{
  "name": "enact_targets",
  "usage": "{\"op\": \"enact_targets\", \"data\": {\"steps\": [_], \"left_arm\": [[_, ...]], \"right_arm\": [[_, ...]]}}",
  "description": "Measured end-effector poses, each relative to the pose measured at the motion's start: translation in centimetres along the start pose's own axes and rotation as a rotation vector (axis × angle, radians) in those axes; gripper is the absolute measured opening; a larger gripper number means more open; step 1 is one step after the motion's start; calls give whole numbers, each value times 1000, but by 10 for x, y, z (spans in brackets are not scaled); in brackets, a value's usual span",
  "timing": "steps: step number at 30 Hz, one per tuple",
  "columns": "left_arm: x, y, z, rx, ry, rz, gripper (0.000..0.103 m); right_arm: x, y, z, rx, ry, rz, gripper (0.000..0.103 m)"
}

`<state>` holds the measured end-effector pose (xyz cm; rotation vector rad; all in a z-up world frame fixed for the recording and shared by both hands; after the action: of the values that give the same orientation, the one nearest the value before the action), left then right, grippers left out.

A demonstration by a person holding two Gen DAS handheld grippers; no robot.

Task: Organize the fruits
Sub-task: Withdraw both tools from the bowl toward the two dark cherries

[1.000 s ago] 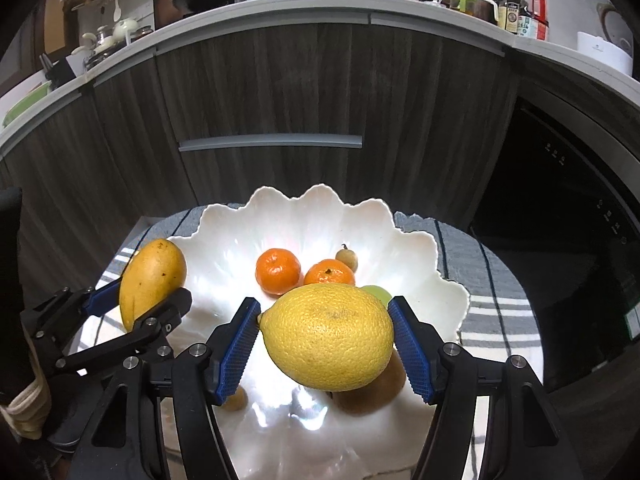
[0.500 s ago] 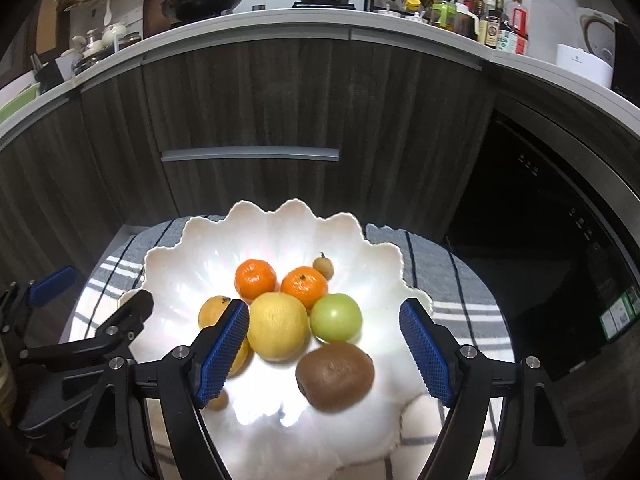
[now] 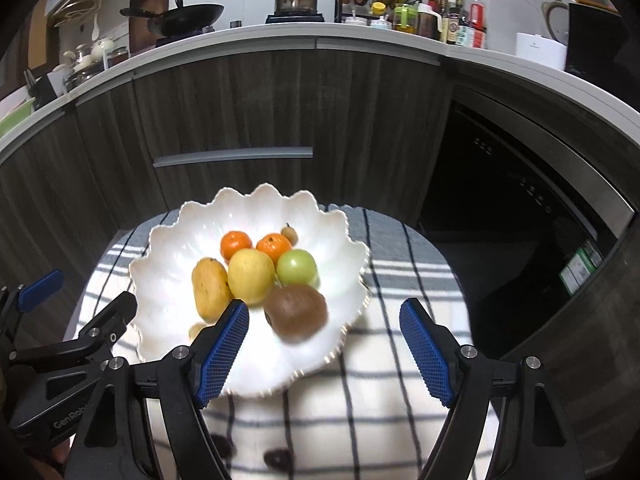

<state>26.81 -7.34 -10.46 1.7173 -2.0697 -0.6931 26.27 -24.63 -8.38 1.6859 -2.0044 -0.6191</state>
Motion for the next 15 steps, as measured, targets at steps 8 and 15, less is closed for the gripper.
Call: {"op": "enact_targets", "data": {"steps": [8, 15], "left_arm": [[19, 19, 26, -21, -43, -5, 95], [37, 22, 53, -46, -69, 19, 95]], "right_arm": [[18, 24, 31, -13, -9, 14, 79], [35, 28, 60, -39, -28, 32, 79]]}}
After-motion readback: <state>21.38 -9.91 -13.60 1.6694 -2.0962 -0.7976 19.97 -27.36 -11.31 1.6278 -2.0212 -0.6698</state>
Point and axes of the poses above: each gripper's, at about its wrist camera, not at the fingertips, and y roughly against the way its jaws point, x to its right, z to its underside, the point moved 9 cm from there along -y, roughly the way its jaws point, and after that the axes turned 6 degrees about x, right-handed, at the moved point
